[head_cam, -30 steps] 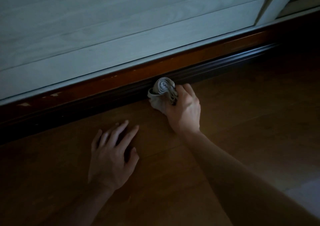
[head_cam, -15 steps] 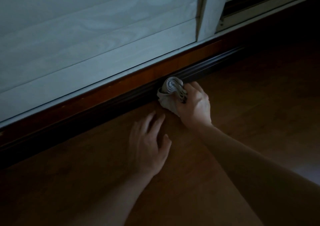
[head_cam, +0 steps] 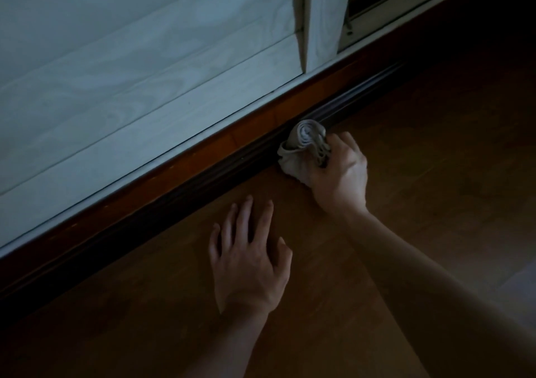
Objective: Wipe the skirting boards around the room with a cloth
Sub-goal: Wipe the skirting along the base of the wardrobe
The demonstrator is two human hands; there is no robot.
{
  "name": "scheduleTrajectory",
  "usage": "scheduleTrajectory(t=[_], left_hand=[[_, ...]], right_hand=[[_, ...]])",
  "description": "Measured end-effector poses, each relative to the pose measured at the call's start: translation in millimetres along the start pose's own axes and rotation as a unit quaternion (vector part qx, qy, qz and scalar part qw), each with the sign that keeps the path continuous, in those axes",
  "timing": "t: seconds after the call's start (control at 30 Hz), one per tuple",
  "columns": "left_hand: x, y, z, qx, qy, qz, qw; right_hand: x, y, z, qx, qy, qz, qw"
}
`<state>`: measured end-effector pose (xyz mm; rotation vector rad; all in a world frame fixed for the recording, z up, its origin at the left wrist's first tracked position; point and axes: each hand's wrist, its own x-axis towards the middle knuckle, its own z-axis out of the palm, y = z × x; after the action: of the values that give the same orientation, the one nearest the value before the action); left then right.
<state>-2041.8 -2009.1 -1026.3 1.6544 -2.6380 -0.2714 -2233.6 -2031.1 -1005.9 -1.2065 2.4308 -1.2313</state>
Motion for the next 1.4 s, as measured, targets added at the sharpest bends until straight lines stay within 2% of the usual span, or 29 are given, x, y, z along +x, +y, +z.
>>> scheduleTrajectory(t=[0.07,0.2,0.27,0.43,0.6,0.73,0.93,1.03,1.2,1.4], left_hand=[[-0.1,-0.1,0.4,0.000,0.001,-0.002,1.000],[-0.6,1.3,-0.8,0.004,0.003,-0.002,1.000],[-0.6,1.3,0.1,0.000,0.003,-0.004,1.000],[-0.3,-0.7,3.4,0.003,-0.005,-0.006,1.000],[0.0,0.5,2.6,0.000,-0.010,-0.009,1.000],[0.5,0.1,3.1,0.006,-0.009,-0.009,1.000],[-0.2,0.0,3.8,0.005,-0.003,-0.006,1.000],[0.2,0.0,4.0,0.003,-0.004,-0.008,1.000],[0.6,0.6,2.8,0.003,-0.016,-0.006,1.000],[0.7,1.0,1.8,0.000,-0.015,-0.006,1.000]], right_hand=[[-2.3,-1.4,0.7,0.010,0.007,0.003,1.000],[-14.4,-14.9,6.1,0.036,-0.080,-0.069,0.994],[-5.4,-9.7,0.5,0.031,-0.061,-0.054,0.996],[29.9,23.2,-25.1,-0.015,0.046,0.050,0.998],[28.4,19.7,-22.1,-0.024,-0.001,0.008,1.000],[31.0,22.1,-23.1,-0.024,0.037,0.041,0.998],[4.3,0.1,-7.6,0.009,-0.058,-0.060,0.996],[18.3,12.9,-13.9,-0.009,-0.031,-0.044,0.999],[53.0,42.4,-36.4,-0.050,0.056,0.048,0.996],[63.7,51.8,-42.8,-0.068,0.047,0.027,0.996]])
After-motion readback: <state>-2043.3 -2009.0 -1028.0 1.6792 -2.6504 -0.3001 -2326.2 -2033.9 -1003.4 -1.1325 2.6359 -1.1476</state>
